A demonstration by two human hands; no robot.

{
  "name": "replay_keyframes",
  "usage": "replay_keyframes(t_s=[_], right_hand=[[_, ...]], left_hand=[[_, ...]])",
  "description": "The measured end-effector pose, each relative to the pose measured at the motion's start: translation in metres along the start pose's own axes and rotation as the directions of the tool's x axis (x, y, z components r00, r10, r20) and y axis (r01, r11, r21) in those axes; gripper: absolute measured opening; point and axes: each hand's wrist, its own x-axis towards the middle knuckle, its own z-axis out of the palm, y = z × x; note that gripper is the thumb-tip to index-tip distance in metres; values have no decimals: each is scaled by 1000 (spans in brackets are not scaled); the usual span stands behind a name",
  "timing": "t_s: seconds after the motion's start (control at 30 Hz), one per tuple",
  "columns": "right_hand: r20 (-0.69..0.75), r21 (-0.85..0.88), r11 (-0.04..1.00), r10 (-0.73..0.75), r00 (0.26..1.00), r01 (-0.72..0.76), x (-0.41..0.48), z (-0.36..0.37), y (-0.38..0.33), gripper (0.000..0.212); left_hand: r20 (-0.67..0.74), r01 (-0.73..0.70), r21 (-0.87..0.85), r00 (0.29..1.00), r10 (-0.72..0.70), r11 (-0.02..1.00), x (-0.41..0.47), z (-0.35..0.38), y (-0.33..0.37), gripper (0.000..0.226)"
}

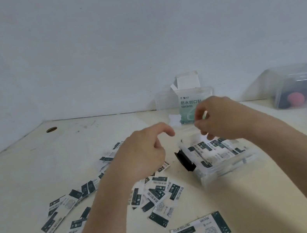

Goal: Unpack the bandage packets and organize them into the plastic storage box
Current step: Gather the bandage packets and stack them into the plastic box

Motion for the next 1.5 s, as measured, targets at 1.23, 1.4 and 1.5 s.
replay_keyframes(t_s=[1.23,1.4,1.5], right_hand=[[-23,356,933,-49,999,54,-24,131,-61,59],[-72,361,929,-56,996,79,-25,132,-62,64],[-81,355,931,-56,995,81,-24,131,-64,65]], left_hand=[[9,381,-93,924,-382,920,-38,1,-88,71],[40,400,-201,915,-400,894,-38,2,-90,70],[73,417,-220,908,-412,882,-37,3,-92,70]])
